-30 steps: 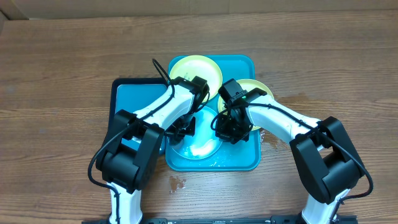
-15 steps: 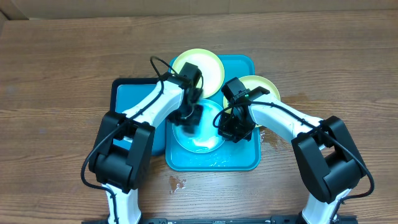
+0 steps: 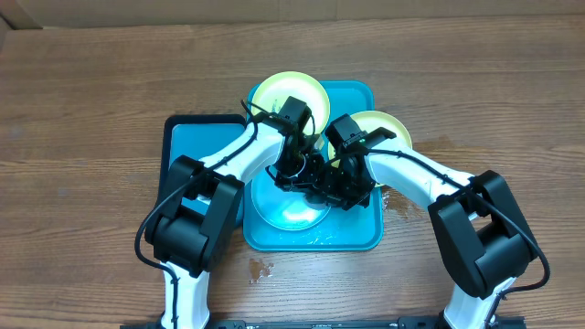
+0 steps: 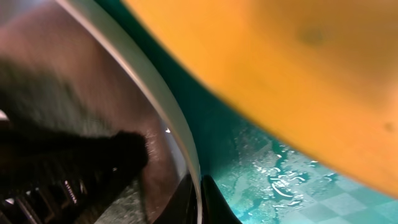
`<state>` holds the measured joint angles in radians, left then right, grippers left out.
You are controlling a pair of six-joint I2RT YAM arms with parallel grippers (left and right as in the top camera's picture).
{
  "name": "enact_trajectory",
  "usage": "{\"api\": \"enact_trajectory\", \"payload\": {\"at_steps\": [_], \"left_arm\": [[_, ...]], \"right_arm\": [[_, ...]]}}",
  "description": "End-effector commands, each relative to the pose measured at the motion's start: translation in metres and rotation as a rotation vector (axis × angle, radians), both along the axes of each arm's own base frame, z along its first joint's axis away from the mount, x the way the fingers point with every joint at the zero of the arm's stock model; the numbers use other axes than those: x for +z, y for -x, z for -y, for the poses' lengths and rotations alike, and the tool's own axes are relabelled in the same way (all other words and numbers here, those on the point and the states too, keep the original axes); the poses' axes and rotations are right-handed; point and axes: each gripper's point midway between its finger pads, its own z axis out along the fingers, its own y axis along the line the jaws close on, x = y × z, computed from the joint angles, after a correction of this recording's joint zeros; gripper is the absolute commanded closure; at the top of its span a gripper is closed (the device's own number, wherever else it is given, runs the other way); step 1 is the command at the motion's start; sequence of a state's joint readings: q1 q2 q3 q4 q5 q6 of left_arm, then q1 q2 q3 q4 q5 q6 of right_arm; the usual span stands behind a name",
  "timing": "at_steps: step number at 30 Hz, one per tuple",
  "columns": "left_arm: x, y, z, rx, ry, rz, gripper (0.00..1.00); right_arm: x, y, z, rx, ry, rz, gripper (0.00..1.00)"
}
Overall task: Clean dirty plates on tray and stack at the side
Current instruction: 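Scrub the white plate with the sponge using the left gripper, then move the sponge back to the black tray with the left gripper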
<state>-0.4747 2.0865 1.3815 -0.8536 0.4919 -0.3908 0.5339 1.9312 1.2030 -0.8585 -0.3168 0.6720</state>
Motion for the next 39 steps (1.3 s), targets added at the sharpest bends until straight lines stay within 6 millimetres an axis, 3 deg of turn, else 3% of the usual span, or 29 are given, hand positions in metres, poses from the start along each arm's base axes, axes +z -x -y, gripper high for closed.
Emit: {"api": "enact_trajectory", "payload": {"at_steps": [1,7,11,15,22,25,32,36,39], "left_arm": [[-0.028,0.000,-0.071,0.157,-0.360,-0.026,0.96],[-0.019,-0.006,-0.140,0.189,-0.674,0.045,0.96],[-0.006,-0.015,-0.163,0.166,-0.813,0.117,0.96],[0.018,-0.029,-0.170,0.167,-0.901,0.181,0.96],[0.058,-0.051,-0.161,0.179,-0.938,0.266,0.96],[0.074,-0.052,-0.149,0.191,-0.876,0.253,0.96],[0.135,-0.057,-0.131,0.223,-0.655,0.305,0.95],[0.160,-0.053,-0.153,0.260,-0.663,0.338,0.96],[0.166,-0.049,-0.192,0.311,-0.754,0.313,0.96]], "right_arm": [[-0.010,0.003,0.004,0.025,0.035,-0.004,0.96],[-0.010,0.003,0.004,0.025,0.035,-0.004,0.96],[-0.010,0.003,0.004,0.024,0.035,-0.004,0.96],[-0.010,0.003,0.003,0.024,0.034,-0.003,0.96],[-0.010,0.003,0.004,0.025,0.035,-0.004,0.96],[-0.010,0.003,0.004,0.024,0.035,-0.004,0.96],[-0.010,0.004,0.004,0.025,0.036,-0.006,0.96],[-0.010,0.004,0.004,0.025,0.035,-0.005,0.96],[-0.010,0.003,0.004,0.027,0.035,-0.003,0.96]]}}
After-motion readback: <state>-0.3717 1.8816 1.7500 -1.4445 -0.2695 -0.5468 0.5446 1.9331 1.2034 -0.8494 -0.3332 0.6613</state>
